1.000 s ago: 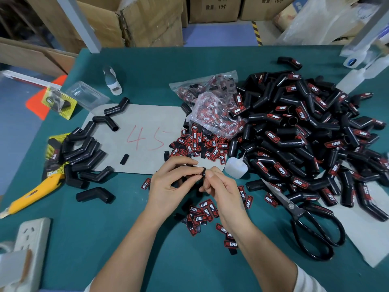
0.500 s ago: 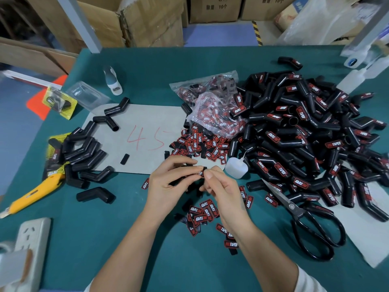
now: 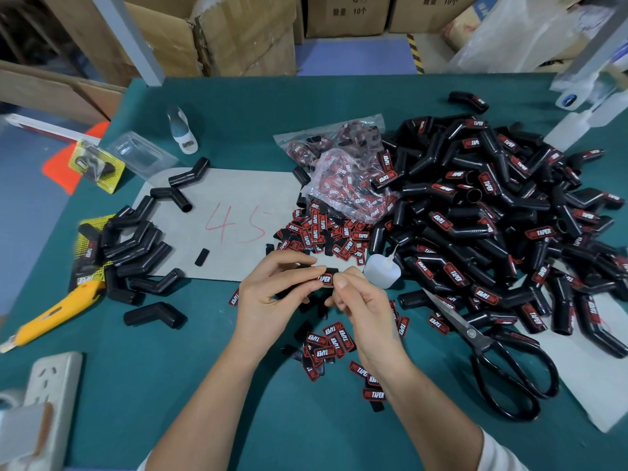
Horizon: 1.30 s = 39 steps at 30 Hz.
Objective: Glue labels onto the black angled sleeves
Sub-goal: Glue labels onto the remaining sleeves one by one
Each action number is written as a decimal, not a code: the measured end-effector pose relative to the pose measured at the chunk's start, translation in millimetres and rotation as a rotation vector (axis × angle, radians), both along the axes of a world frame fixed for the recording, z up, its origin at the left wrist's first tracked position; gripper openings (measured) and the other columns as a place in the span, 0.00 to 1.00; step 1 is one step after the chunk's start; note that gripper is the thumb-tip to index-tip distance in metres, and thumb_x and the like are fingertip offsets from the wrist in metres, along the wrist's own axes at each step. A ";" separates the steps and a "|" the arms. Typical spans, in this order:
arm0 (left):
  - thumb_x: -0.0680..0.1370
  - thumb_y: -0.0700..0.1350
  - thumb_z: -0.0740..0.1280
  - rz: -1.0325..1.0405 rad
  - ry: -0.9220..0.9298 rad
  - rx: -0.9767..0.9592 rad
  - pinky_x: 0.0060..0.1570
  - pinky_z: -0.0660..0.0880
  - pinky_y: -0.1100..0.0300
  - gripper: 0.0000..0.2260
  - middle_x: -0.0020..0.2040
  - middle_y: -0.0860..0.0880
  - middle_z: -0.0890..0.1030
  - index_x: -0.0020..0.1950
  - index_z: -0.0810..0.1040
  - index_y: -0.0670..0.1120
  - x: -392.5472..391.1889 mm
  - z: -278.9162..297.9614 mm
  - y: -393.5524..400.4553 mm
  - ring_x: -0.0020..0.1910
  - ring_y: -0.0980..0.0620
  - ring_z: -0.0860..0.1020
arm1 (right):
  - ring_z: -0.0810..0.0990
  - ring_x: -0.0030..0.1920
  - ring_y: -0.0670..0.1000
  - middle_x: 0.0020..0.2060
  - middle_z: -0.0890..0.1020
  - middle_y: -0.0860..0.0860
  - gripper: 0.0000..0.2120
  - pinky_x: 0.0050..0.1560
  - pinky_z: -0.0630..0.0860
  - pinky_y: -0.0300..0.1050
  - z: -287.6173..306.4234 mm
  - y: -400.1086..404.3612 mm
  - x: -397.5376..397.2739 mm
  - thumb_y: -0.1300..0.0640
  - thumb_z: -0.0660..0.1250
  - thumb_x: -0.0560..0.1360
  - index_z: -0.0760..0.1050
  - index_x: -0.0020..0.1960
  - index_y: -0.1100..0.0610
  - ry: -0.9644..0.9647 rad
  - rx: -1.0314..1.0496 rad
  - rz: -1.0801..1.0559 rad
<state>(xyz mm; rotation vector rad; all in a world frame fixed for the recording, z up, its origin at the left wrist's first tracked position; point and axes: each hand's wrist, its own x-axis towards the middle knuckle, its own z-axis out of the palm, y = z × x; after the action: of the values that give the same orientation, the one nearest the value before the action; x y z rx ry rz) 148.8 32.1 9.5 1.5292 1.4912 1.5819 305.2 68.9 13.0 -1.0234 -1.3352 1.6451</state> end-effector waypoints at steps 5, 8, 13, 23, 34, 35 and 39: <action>0.77 0.37 0.75 0.002 -0.018 -0.002 0.36 0.82 0.56 0.08 0.55 0.46 0.83 0.55 0.88 0.42 -1.0 -1.4 -0.4 0.49 0.47 0.82 | 0.74 0.42 0.45 0.38 0.73 0.39 0.13 0.52 0.76 0.39 -1.0 0.6 0.8 0.44 0.64 0.81 0.82 0.41 0.39 0.003 0.012 0.031; 0.77 0.38 0.75 -0.007 -0.051 -0.018 0.36 0.81 0.58 0.08 0.56 0.47 0.83 0.56 0.88 0.43 -2.3 -1.8 -0.5 0.48 0.48 0.82 | 0.74 0.42 0.43 0.39 0.73 0.41 0.11 0.49 0.73 0.36 -0.4 1.3 1.5 0.45 0.67 0.80 0.82 0.41 0.45 -0.021 0.029 0.049; 0.78 0.38 0.75 -0.028 -0.049 -0.033 0.37 0.82 0.58 0.08 0.56 0.48 0.83 0.56 0.88 0.44 -3.8 -3.1 0.1 0.49 0.47 0.82 | 0.71 0.41 0.44 0.38 0.71 0.44 0.14 0.47 0.69 0.37 1.3 2.5 3.6 0.45 0.67 0.80 0.80 0.38 0.49 -0.062 0.090 0.035; 0.78 0.40 0.75 0.002 0.093 0.040 0.55 0.80 0.58 0.10 0.57 0.51 0.84 0.59 0.86 0.44 -4.7 0.5 -2.1 0.56 0.50 0.83 | 0.71 0.42 0.45 0.39 0.70 0.52 0.17 0.46 0.70 0.41 -3.4 -0.7 3.6 0.46 0.67 0.80 0.79 0.41 0.58 -0.044 0.134 0.004; 0.75 0.39 0.76 0.049 0.066 -0.049 0.62 0.75 0.64 0.15 0.58 0.49 0.85 0.62 0.86 0.45 -5.6 -0.1 -0.3 0.58 0.54 0.82 | 0.73 0.42 0.42 0.39 0.73 0.42 0.12 0.47 0.70 0.36 -0.4 1.4 2.9 0.49 0.67 0.81 0.80 0.39 0.44 -0.034 0.115 0.000; 0.76 0.39 0.76 0.029 0.026 -0.079 0.62 0.75 0.63 0.15 0.58 0.50 0.85 0.62 0.85 0.47 -5.8 0.2 -0.2 0.59 0.53 0.82 | 0.73 0.42 0.42 0.39 0.73 0.42 0.12 0.47 0.70 0.35 -0.3 1.3 3.0 0.50 0.67 0.81 0.80 0.40 0.43 -0.031 0.117 0.000; 0.77 0.45 0.75 -0.037 -0.167 -0.146 0.60 0.79 0.53 0.11 0.58 0.53 0.84 0.59 0.87 0.51 -2.1 0.8 0.2 0.59 0.50 0.82 | 0.75 0.44 0.45 0.42 0.74 0.51 0.09 0.49 0.73 0.40 1.7 0.4 4.7 0.47 0.67 0.80 0.83 0.45 0.47 -0.046 0.125 0.010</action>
<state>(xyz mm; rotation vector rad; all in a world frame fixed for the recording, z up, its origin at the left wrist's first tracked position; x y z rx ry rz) 146.7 32.2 10.3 1.3034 1.4431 1.5054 309.9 69.3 14.7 -0.9864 -1.4565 1.5327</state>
